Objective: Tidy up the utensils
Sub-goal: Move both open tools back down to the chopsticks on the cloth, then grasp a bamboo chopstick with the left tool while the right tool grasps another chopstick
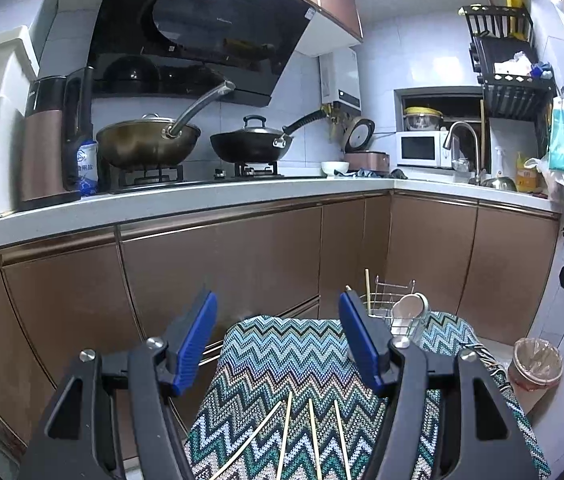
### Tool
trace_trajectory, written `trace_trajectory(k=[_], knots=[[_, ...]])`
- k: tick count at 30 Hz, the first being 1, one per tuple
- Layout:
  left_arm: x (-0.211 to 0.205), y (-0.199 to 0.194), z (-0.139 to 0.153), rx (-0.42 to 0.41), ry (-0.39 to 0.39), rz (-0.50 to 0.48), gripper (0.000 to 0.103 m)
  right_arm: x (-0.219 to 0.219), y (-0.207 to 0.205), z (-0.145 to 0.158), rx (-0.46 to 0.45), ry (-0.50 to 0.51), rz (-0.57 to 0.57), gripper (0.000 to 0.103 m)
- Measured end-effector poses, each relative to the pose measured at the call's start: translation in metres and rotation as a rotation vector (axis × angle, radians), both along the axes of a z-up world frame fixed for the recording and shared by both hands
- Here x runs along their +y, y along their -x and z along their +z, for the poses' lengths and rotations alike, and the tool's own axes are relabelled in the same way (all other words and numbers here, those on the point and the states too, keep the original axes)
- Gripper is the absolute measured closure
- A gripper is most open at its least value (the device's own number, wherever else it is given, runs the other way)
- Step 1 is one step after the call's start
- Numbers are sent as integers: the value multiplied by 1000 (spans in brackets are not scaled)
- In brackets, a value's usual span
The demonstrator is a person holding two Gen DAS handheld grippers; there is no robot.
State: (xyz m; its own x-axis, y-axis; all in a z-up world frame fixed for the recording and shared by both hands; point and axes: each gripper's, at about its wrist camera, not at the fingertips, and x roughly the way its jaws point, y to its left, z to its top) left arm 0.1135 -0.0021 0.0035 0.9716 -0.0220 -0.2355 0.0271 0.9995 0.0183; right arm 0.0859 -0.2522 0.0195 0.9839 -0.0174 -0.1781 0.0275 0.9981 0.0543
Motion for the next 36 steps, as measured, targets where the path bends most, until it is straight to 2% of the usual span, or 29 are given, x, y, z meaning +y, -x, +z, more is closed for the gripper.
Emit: trace_trajectory(k=[7,10,14,20,23,27,31,36], knots=[[-2,-18,-8,28,3,-23,42,-5,-12,-7,30,-5,-3,40],[3,-29,-12,62,15,-45,42,-6,-21,-14,60,-6,5,40],[13,-49,-19,151,-2,-91,42,-6,-37,-26,114,-10,22,40],[35,-94,-46,371,55,-177,42,2,-71,-50,231,-6,80,40],[41,-118,-70,497,92,-211,42,10,-88,-64,295,-8,122,41],[37,-144,-108,626,44,-231,43,21,-112,-85,390,-10,185,52],[36,-169,-143,744,30,-262,60,34,-136,-111,503,-46,280,64],[34,-195,-174,848,-36,-314,64,61,-169,-145,650,-50,398,73]])
